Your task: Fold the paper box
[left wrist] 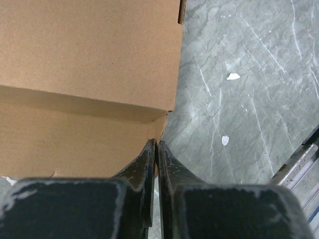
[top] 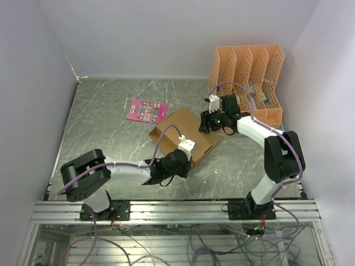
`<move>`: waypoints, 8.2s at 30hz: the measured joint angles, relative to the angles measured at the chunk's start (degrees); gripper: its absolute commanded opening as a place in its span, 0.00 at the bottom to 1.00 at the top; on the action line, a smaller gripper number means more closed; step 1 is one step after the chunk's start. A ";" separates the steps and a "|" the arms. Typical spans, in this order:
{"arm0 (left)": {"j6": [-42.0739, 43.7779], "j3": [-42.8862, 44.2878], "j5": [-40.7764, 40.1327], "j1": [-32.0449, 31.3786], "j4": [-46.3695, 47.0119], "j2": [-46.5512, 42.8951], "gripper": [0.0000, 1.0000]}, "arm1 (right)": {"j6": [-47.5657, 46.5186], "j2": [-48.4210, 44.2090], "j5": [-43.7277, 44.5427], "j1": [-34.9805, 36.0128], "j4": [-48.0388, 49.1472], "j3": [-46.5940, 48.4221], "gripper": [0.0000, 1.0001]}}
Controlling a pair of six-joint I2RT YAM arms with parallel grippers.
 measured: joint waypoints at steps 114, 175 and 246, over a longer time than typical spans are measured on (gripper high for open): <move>8.09 -3.91 1.60 -0.48 -6.84 -7.43 0.42 | 0.39 0.28 -0.46 3.26 1.18 -1.62 0.57; 10.23 4.61 9.62 21.14 -30.60 -22.67 0.70 | 0.61 0.76 2.12 7.65 4.26 -1.79 0.48; 38.91 29.86 19.43 46.16 -53.29 8.28 0.39 | -0.50 2.89 3.23 11.17 1.40 1.55 0.47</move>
